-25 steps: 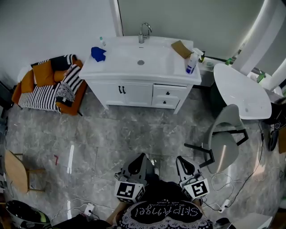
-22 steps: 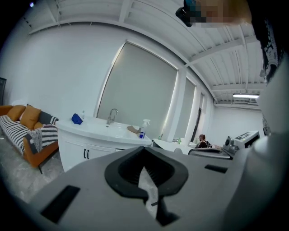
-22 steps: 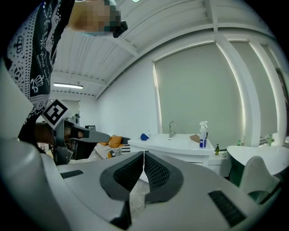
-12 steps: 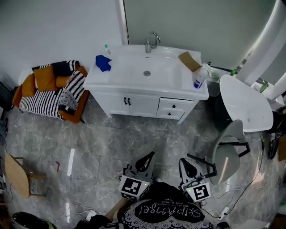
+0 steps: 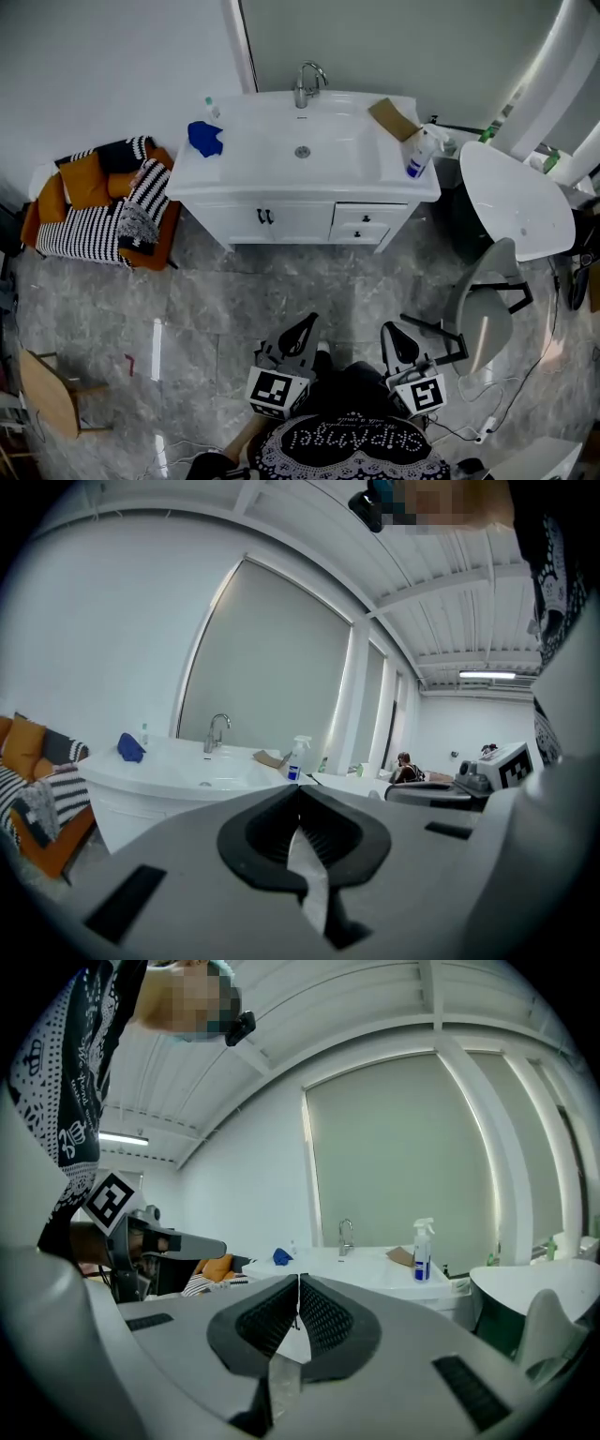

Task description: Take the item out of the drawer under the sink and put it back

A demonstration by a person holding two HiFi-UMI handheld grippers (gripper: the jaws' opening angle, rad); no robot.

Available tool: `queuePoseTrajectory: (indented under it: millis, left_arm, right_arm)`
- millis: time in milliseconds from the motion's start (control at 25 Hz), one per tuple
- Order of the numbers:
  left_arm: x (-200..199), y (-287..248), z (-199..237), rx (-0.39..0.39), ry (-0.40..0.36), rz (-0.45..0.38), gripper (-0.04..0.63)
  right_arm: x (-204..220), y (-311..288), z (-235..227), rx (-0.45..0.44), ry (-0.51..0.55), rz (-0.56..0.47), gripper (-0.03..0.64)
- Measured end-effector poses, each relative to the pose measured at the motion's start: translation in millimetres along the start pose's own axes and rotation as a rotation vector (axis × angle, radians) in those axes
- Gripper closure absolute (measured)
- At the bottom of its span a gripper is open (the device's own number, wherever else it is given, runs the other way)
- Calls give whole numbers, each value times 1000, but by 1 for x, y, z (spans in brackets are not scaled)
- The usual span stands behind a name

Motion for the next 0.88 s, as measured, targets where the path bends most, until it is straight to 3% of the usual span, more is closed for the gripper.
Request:
queuePoseTrajectory:
  millis: [200, 480, 880]
  left_arm:
    - [-2, 9, 12, -51, 35, -52, 591]
    - [-7, 23, 29, -117, 57, -57, 591]
    - [-2, 6, 36, -105, 68, -29, 591]
  right_arm:
    - [-1, -11, 6, -13, 12, -2, 597]
    - [-5, -24, 11, -15, 12, 3, 597]
    - [0, -36, -5, 5, -16, 26, 597]
Point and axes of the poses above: the fingertips, and each gripper's own axes: y backward along the fingers, z to its left, x out of its underside, the point moved 5 cm from there along y, backward along the fingers, and after that the axes turned 14 degrees about x, right-handed, at the moved point
